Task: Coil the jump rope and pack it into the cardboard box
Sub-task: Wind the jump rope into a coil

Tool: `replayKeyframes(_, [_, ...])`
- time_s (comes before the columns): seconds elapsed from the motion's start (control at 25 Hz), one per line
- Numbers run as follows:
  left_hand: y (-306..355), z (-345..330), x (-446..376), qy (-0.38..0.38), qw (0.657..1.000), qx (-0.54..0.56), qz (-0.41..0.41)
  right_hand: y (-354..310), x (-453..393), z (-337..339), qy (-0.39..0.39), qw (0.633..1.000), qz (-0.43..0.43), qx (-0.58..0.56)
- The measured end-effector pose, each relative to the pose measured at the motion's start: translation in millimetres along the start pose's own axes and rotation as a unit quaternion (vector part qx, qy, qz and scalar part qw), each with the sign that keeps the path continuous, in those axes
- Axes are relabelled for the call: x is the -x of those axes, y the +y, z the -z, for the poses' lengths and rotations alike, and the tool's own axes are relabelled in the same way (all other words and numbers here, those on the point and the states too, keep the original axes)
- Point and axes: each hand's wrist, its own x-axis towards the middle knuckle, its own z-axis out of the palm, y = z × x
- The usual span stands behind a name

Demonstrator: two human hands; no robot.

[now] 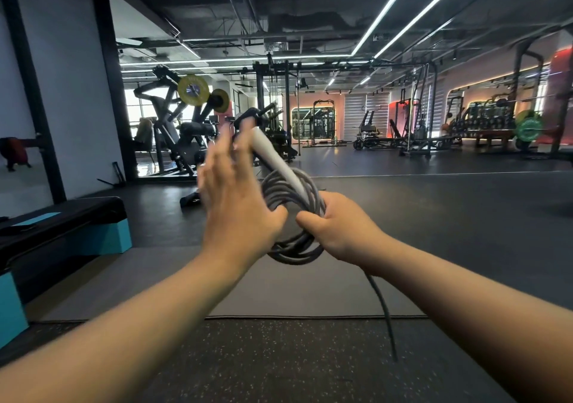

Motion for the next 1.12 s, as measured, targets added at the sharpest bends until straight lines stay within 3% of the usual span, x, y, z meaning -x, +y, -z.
replayKeyframes(0.04, [0,4,-9,-0.013,0.978,-0.121,-0.170,1,-1,2,-0.026,0.999,0.013,0.029])
replayKeyframes(0.08, [4,7,-18,-0.051,0.927,-0.224,-0.296,1,-2,5,-0.049,0.997,0.022,0.060])
replayKeyframes(0.12, [11,9,-26,-0.114,0.882,-0.284,-0.359,-1,-4,8,-0.070,0.992,0.028,0.101])
replayKeyframes(0.16, [17,10,-33,-0.190,0.857,-0.307,-0.368,-4,-5,12,-0.088,0.985,0.038,0.146])
replayKeyframes(0.28, [28,12,-55,-0.400,0.866,-0.196,-0.228,-12,-7,23,-0.115,0.967,0.061,0.220])
replayKeyframes(0.48, [15,16,-63,-0.508,0.854,0.091,-0.064,-12,-8,39,-0.106,0.976,0.078,0.174])
replayKeyframes(0.6, [9,16,-53,-0.498,0.851,0.169,-0.007,-10,-5,46,-0.131,0.982,0.069,0.114])
replayKeyframes(0.72, [-2,22,-45,-0.465,0.869,0.166,0.027,-6,4,56,-0.166,0.982,0.052,0.078])
replayKeyframes(0.84, [-13,30,-34,-0.426,0.880,0.196,0.082,6,12,74,-0.141,0.990,-0.025,-0.012])
replayKeyframes(0.92, [-19,27,-27,-0.356,0.878,0.281,0.155,19,17,79,-0.114,0.988,-0.056,-0.087])
replayKeyframes(1.0, [-18,17,-19,-0.250,0.843,0.395,0.264,25,22,68,-0.092,0.970,-0.085,-0.210])
replayKeyframes(1.12, [-6,-7,-5,-0.143,0.784,0.471,0.379,22,31,23,-0.054,0.930,-0.101,-0.349])
